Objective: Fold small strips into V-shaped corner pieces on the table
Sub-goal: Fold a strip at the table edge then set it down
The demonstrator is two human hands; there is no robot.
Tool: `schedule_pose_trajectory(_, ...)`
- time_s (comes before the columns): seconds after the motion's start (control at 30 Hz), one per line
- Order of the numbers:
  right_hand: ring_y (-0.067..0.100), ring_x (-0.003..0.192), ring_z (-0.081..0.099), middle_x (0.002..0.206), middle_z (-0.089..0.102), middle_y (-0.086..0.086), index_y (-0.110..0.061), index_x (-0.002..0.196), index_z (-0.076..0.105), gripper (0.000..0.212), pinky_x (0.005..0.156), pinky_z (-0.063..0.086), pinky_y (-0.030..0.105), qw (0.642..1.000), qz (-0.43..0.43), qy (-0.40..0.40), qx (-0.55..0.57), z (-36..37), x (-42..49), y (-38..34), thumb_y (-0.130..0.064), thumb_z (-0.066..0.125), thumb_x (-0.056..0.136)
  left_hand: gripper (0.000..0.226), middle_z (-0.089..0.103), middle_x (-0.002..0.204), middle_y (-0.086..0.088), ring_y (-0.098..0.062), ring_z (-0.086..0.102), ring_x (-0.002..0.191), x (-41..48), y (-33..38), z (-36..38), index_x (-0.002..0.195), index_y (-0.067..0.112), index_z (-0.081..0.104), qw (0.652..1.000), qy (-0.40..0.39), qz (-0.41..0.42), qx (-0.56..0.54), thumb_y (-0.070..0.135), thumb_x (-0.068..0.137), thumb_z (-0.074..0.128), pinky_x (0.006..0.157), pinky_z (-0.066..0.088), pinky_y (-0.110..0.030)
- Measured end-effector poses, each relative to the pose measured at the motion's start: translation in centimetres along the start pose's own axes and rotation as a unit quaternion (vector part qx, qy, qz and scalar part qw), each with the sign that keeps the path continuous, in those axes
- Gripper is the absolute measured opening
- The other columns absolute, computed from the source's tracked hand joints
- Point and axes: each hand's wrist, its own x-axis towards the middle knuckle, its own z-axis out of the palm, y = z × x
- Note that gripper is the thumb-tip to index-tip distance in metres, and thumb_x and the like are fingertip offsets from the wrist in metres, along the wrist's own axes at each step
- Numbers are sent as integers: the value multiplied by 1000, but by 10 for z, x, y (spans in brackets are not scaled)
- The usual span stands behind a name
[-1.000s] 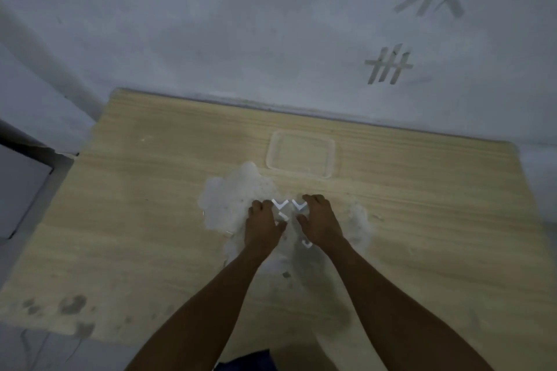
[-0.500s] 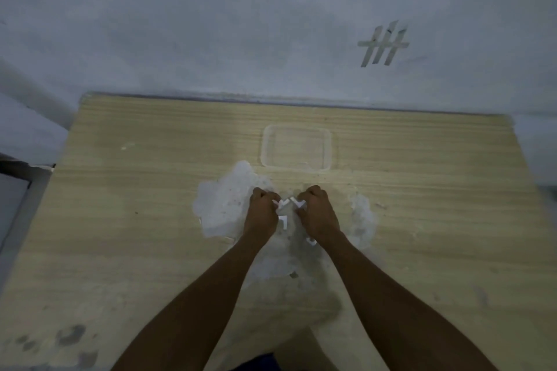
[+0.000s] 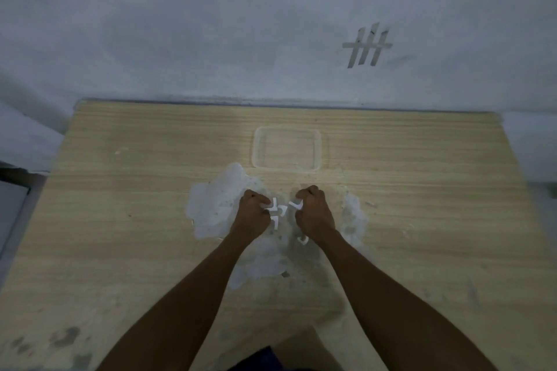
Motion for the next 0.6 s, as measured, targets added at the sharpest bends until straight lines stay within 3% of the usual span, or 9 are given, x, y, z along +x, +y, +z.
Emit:
schedule_pose_trajectory(0.1, 25, 125, 39, 133, 44, 10, -7, 123, 54, 42, 98, 44, 33, 1000, -4, 3, 0, -2, 0, 0, 1, 56, 81, 22, 58, 110, -19, -29, 51, 108, -1, 3, -2, 101, -3, 67, 1000, 2, -16, 17, 1, 79, 65, 91, 42, -27)
schedule_pose_trajectory(0.27, 25, 122, 44, 131, 47, 9, -9, 122, 55, 40, 97, 44, 33, 1000, -15, 17, -13, -6, -1, -2, -5, 59, 82, 16, 55, 112, -15, -26, 53, 104, 0, 4, -2, 100, 3, 65, 998, -31, -8, 51, 7, 85, 63, 92, 48, -33)
schedule_pose_trajectory(0.43, 26, 122, 45, 128, 49, 11, -7, 120, 56, 39, 98, 41, 33, 999, -26, 31, 2, -15, 1, -2, -6, 60, 81, 14, 63, 101, -14, -26, 59, 96, 4, 1, -13, 92, 3, 64, 999, -10, -45, 24, 10, 80, 68, 77, 39, -23)
schedule_pose_trajectory(0.6, 26, 121, 46, 126, 51, 12, -5, 118, 57, 39, 97, 45, 36, 995, -62, 67, 42, -29, 5, -14, -7, 62, 79, 19, 69, 101, -15, -27, 64, 96, 14, 13, -27, 97, 1, 68, 999, 36, -20, -7, 7, 79, 68, 79, 42, -24)
